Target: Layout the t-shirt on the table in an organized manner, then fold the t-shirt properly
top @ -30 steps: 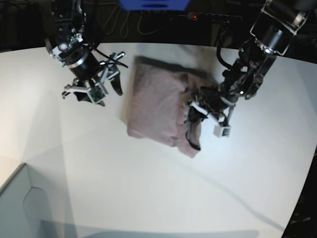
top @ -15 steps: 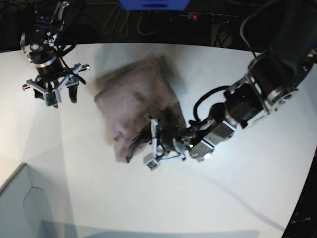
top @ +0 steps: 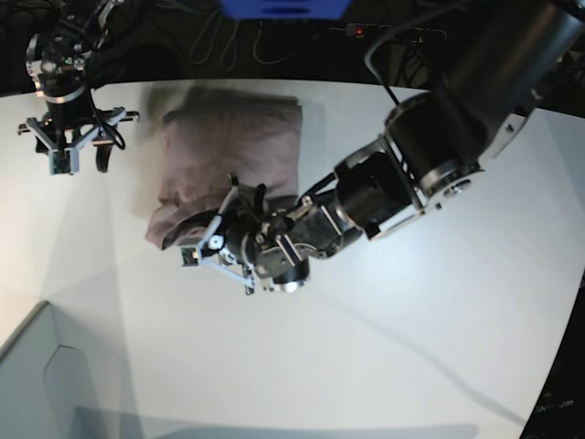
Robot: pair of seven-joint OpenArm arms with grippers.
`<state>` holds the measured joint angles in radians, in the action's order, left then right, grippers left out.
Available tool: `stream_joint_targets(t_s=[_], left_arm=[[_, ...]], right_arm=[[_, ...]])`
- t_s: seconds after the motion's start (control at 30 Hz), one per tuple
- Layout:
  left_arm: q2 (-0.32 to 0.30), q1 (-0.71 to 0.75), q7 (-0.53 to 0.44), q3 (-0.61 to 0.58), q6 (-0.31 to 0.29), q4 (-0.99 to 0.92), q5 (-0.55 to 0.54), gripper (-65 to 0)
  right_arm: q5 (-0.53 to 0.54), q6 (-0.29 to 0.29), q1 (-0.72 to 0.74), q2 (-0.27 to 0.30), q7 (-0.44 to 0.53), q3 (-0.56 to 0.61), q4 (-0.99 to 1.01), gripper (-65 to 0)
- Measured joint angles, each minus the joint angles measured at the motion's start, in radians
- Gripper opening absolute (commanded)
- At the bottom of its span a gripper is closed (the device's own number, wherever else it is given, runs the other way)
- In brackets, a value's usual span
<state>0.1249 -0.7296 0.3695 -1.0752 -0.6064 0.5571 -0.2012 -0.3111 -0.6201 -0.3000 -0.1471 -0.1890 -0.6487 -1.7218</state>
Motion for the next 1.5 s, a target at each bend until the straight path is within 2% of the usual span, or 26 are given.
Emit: stream_joint_targets(t_s=[0.13,0.17,0.4,0.5,0.63,0.7,0.73,0.9,0.93,1.1,1.23,1.37,1.5], left_arm=[[0.0,0.003,0.003,0.05,0.0,0.001,0.01,-63.8],[0.0,0.003,0.005,0.073,0.0,0.001,0.011,-61.7],[-0.004,0.0,0.008,0.164,-0.002,0.006,0.014,-28.3],[-0.008,0.001,0.008,0.162,-0.004,0.006,0.014,-19.7],[-0.01,0.0,0.014,0.165,-0.004,0.024,0.015,-19.4],[-0.023,0.004,0.024,0.201,-0.004,0.084,0.015,-19.4],[-0.034,0.005,0.018,0.241,-0.009,0.127,0.013,-19.4],[-0.117,0.006,0.009,0.497,0.006,0.287,0.014,-19.4],[-0.141,0.024,0.004,0.556,0.005,0.315,0.01,-19.4],[-0.247,0.169,0.022,0.822,0.002,0.43,0.01,-19.4],[-0.326,0.328,0.014,1.091,0.01,0.524,0.01,-19.4],[-0.363,0.502,0.024,1.325,0.0,0.547,0.019,-19.4],[-0.391,0.634,0.029,1.498,-0.003,0.548,0.015,-19.4]], right_arm=[[0.0,0.0,0.0,-0.005,-0.001,0.003,-0.002,-32.4],[0.0,0.0,0.0,-0.005,-0.002,0.003,-0.002,-32.4],[0.0,0.0,0.0,-0.005,-0.002,0.006,-0.002,-32.4],[0.0,0.0,0.0,-0.005,-0.001,0.005,-0.002,-32.4],[0.0,0.0,-0.027,-0.006,-0.003,0.01,-0.033,-32.7],[-0.004,0.0,-0.037,-0.009,-0.006,0.022,-0.064,-35.4],[-0.003,0.0,-0.039,-0.01,-0.008,0.034,-0.079,-38.7],[0.004,0.0,-0.062,-0.011,0.006,0.112,-0.133,-63.2],[0.001,0.0,-0.074,-0.009,0.001,0.147,-0.131,-65.0],[0.003,0.0,-0.088,-0.014,-0.002,0.26,-0.098,-65.0],[0.003,0.0,-0.085,-0.011,0.002,0.319,-0.041,-65.0],[0.002,0.0,-0.078,-0.01,0.003,0.327,0.037,-65.0],[0.004,0.0,-0.038,-0.009,0.008,0.311,0.108,-65.0]])
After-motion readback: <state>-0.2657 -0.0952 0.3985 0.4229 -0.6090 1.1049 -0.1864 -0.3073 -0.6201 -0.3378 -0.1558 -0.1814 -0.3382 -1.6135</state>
